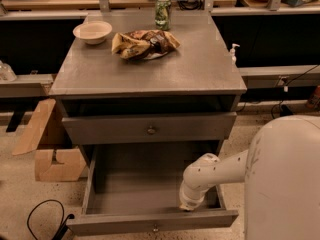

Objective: Open middle drawer

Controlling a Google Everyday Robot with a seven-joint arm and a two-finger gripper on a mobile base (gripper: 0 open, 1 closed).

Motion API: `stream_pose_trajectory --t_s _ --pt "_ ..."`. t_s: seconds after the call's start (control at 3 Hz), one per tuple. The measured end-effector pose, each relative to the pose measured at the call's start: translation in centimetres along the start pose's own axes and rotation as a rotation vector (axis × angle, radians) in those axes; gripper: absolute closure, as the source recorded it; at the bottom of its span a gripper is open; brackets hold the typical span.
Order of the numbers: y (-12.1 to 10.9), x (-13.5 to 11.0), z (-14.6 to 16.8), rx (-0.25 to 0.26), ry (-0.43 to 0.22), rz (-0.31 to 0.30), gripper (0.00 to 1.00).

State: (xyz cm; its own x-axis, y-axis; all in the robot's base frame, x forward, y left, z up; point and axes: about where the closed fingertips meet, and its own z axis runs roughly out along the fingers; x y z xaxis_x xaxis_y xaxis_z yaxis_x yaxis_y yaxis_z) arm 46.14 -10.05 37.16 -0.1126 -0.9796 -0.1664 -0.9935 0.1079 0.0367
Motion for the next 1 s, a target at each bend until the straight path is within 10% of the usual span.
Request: stream_pose_trajectory --t_s 0.67,1.0 --pt "-0.01 0.00 0.04 -0.001 0.000 0.000 0.05" --pt "-0.94 -0.15 0.03 -0.001 0.000 0.000 0.00"
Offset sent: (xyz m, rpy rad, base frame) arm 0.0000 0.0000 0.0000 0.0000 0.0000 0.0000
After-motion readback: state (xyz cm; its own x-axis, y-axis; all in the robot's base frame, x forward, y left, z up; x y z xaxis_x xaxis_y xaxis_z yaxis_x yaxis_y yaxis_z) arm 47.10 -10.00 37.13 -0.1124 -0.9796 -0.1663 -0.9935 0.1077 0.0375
